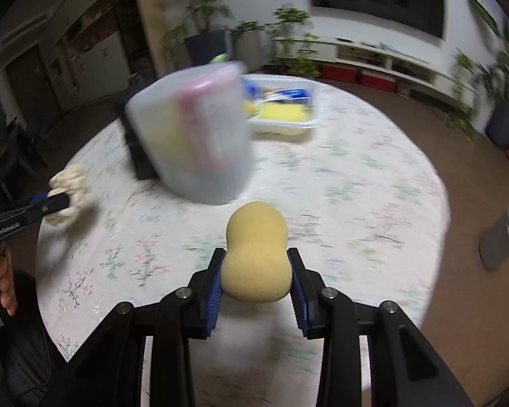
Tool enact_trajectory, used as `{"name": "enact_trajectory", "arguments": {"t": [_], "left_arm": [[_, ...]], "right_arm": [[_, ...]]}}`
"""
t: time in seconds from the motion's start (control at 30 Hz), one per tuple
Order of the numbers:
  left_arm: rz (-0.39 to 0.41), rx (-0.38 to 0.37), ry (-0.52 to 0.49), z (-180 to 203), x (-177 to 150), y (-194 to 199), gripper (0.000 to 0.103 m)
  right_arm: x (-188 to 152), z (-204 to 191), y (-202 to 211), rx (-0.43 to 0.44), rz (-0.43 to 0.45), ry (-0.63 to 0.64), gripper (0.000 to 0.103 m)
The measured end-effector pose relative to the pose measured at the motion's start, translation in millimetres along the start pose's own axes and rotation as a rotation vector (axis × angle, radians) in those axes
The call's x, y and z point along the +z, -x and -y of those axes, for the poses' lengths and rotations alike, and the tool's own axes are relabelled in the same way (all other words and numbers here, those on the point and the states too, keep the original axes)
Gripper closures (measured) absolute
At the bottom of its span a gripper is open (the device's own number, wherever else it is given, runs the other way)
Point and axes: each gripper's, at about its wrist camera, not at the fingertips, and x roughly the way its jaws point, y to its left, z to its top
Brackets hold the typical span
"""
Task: Organize soft objects
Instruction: 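Grasp the cream crocheted scrunchie with the left tool while the right tool grasps the makeup sponge, then carry the scrunchie and makeup sponge over the white tray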
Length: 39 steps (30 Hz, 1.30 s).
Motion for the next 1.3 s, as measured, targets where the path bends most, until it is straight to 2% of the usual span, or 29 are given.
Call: {"name": "enact_trajectory", "arguments": {"t": [0.17,0.33,0.5,0.57,0.7,0.87,1.03,1.13,1.3], "left_arm": [[0.040,0.052,0.005,-33,35,16,0.076],[0.054,0.088,-0.080,-40,96,12,0.076],[0.039,0.072,-0.188,-21,160,-16,0.076],[0.030,0.063,-0.230,-10,179,-28,0.076],[-0.026,-0.005,-0.288,17,215,-65,0.076],[-0.126,-0.048,-0.407,52,236,-118,0.076],[-0.240,-0.086,-0.537,77,240,-165,0.076],[-0.289,-0.100,-0.620,88,231,-182,0.076],[-0.344,-0.115,-0.664,97,221,-205,0.073]], "right_arm": [[18,55,27,-0.108,0.032,-0.058,0.065],[64,99,45,-0.234,0.061,-0.026,0.065],[126,113,40,-0.245,0.087,0.008,0.065],[153,108,29,-0.232,0.090,0.032,0.065],[204,80,-13,-0.185,0.061,0.109,0.065],[239,35,-75,-0.108,-0.003,0.206,0.065],[256,-2,-128,-0.035,-0.072,0.302,0.065],[256,-20,-152,-0.002,-0.112,0.370,0.065],[250,-41,-183,0.038,-0.181,0.462,0.065]]}}
